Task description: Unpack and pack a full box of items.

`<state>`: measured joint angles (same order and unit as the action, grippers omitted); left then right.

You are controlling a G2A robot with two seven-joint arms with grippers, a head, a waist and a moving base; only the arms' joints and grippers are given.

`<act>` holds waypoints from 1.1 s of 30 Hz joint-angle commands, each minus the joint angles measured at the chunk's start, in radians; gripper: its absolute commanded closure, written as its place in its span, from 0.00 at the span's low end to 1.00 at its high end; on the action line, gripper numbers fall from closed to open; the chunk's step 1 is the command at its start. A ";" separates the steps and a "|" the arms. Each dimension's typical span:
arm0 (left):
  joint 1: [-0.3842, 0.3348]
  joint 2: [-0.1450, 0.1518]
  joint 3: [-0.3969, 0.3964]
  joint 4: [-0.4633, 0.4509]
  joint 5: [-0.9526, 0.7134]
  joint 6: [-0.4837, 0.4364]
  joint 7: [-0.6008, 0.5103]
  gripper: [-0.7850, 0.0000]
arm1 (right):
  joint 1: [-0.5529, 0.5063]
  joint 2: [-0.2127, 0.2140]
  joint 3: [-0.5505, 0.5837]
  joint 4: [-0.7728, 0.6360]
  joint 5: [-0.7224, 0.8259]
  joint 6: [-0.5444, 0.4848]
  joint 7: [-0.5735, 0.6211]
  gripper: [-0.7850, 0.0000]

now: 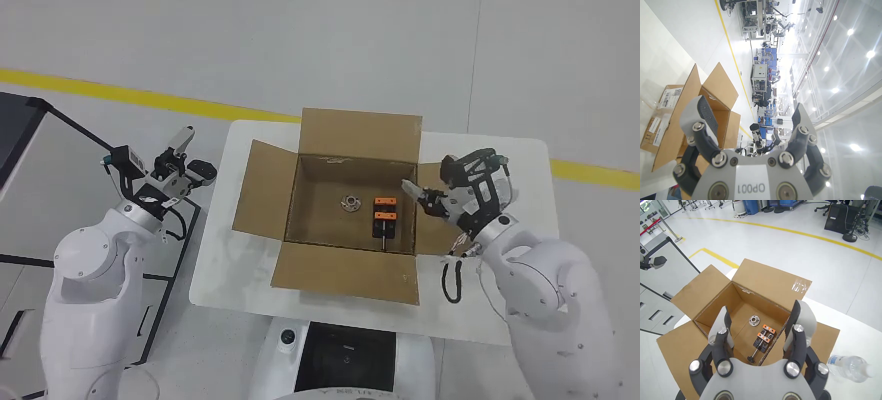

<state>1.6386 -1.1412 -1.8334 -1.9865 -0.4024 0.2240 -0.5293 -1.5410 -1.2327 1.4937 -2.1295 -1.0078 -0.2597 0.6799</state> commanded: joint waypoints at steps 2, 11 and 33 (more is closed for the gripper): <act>0.000 0.000 0.000 0.000 0.000 0.000 0.000 0.00 | 0.001 0.000 0.000 0.000 0.000 0.000 0.001 0.00; 0.000 0.000 0.000 0.000 0.000 0.000 0.000 0.00 | 0.099 -0.001 -0.138 0.039 0.120 -0.143 0.117 0.29; 0.000 0.000 0.000 0.000 0.000 0.000 0.000 0.00 | 0.831 -0.080 -0.708 0.769 0.082 -0.344 0.535 0.00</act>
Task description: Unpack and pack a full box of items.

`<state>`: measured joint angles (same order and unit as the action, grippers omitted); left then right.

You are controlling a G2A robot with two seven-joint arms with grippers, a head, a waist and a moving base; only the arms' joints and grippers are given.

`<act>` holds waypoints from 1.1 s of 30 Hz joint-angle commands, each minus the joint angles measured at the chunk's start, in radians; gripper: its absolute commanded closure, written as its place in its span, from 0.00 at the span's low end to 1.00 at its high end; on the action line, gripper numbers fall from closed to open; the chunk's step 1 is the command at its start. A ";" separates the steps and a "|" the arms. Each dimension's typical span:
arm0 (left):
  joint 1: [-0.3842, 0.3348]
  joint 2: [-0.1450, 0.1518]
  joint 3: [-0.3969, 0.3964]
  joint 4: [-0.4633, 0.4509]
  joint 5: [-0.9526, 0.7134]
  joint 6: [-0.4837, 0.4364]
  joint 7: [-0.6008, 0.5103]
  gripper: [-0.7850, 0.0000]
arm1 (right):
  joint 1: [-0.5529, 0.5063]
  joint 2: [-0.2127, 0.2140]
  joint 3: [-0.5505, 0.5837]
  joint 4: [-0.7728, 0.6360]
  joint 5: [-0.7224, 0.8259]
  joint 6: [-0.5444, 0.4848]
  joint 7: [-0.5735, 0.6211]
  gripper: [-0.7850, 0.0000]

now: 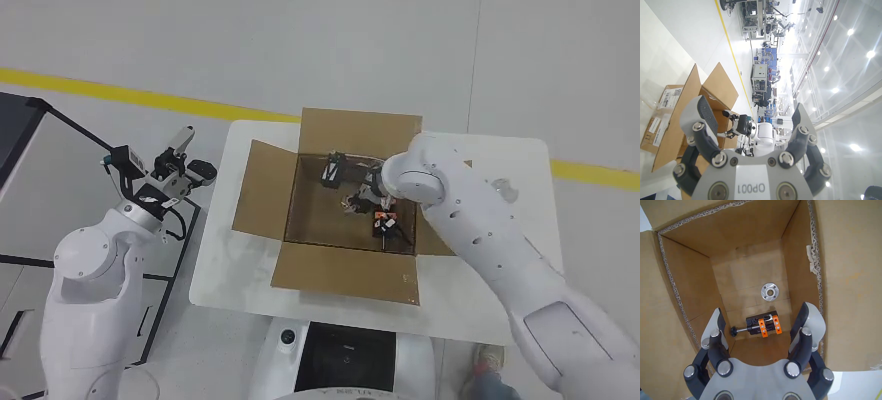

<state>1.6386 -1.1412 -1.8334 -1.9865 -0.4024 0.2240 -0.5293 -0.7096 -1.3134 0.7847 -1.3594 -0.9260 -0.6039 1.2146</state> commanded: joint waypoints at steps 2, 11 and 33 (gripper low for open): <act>0.000 0.000 0.000 0.000 0.000 0.000 0.000 0.00 | -0.001 0.000 0.001 -0.001 0.000 0.000 0.000 0.00; 0.000 0.000 0.000 0.000 0.000 0.000 0.000 0.00 | 0.065 -0.047 -0.123 0.207 -0.055 0.030 -0.040 0.57; 0.000 0.000 0.000 0.000 0.000 0.000 0.000 0.00 | 0.231 -0.259 -0.358 0.760 -0.075 0.002 -0.348 0.56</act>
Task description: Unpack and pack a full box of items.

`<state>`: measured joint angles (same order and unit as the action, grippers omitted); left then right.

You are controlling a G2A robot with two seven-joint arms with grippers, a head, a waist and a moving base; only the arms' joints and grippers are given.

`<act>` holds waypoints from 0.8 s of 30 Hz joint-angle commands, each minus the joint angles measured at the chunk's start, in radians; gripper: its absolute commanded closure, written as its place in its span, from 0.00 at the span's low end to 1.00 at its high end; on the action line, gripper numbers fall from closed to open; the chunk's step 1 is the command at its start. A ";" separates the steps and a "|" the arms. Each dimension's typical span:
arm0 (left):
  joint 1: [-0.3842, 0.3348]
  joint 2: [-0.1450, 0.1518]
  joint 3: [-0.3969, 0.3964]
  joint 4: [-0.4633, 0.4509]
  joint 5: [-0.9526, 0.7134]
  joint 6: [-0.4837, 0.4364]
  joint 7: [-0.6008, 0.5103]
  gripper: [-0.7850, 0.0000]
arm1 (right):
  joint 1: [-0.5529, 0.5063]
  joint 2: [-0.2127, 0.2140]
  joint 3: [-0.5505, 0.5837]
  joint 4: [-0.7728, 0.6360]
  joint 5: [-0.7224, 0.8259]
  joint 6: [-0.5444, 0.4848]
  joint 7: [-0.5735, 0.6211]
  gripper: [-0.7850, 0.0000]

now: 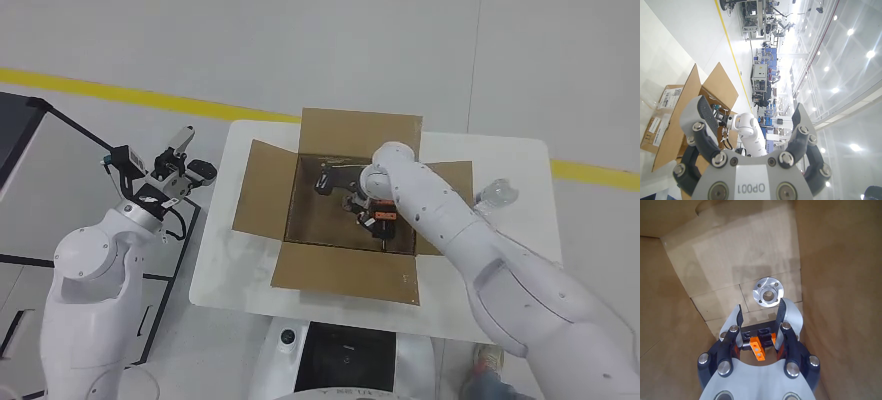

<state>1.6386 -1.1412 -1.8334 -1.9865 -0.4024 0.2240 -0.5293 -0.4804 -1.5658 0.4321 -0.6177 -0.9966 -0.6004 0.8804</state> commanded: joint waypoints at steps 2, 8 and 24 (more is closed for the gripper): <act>0.000 0.000 0.000 0.000 0.000 0.000 0.000 0.00 | 0.005 -0.025 -0.019 0.053 -0.018 0.009 -0.038 0.56; 0.000 0.000 0.000 0.000 0.000 0.000 0.000 0.00 | 0.018 -0.077 -0.046 0.146 -0.036 0.023 -0.080 0.55; 0.000 0.000 0.000 0.000 0.000 0.000 0.000 0.00 | 0.044 -0.169 -0.067 0.303 -0.043 -0.062 -0.157 0.56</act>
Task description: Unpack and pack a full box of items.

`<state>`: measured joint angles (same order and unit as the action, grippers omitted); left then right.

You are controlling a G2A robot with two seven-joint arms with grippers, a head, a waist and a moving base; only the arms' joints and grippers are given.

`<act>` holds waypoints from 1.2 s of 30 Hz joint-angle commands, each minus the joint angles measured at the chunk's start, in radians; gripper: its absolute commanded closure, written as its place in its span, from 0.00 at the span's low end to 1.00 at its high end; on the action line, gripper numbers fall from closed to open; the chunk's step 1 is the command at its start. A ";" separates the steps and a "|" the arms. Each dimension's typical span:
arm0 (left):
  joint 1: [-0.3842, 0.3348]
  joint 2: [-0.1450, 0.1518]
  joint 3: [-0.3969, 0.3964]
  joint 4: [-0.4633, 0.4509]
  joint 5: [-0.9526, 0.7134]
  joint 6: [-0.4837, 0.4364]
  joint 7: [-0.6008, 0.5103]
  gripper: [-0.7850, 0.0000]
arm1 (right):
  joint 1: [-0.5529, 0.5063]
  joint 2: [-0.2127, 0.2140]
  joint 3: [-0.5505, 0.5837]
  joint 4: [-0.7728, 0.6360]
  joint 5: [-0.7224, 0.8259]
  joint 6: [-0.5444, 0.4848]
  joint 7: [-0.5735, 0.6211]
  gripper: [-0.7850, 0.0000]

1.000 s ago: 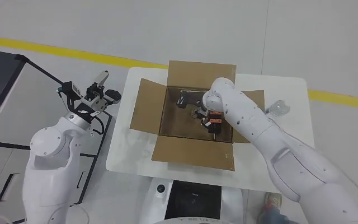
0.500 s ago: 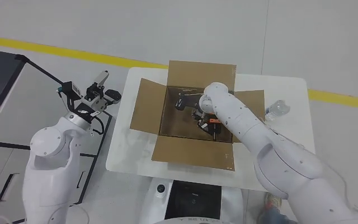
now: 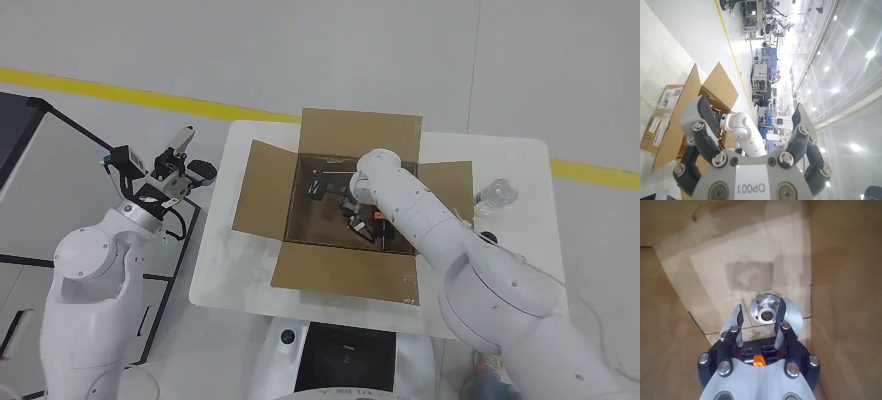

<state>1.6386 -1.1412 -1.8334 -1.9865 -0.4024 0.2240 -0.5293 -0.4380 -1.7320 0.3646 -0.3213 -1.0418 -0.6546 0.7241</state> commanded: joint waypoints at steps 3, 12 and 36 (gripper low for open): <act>0.000 0.000 0.000 0.000 0.000 0.000 0.000 0.00 | 0.007 -0.012 -0.001 0.024 -0.005 -0.017 -0.009 0.56; 0.000 0.000 0.000 0.000 0.000 0.000 0.000 0.00 | 0.013 -0.027 -0.008 0.061 -0.050 0.032 -0.080 0.53; 0.000 0.000 0.000 0.000 0.000 0.000 0.000 0.00 | 0.034 -0.021 0.002 0.065 -0.063 -0.010 -0.108 0.09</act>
<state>1.6386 -1.1412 -1.8334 -1.9865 -0.4024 0.2240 -0.5293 -0.4037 -1.7532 0.3661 -0.2566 -1.1050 -0.6647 0.6164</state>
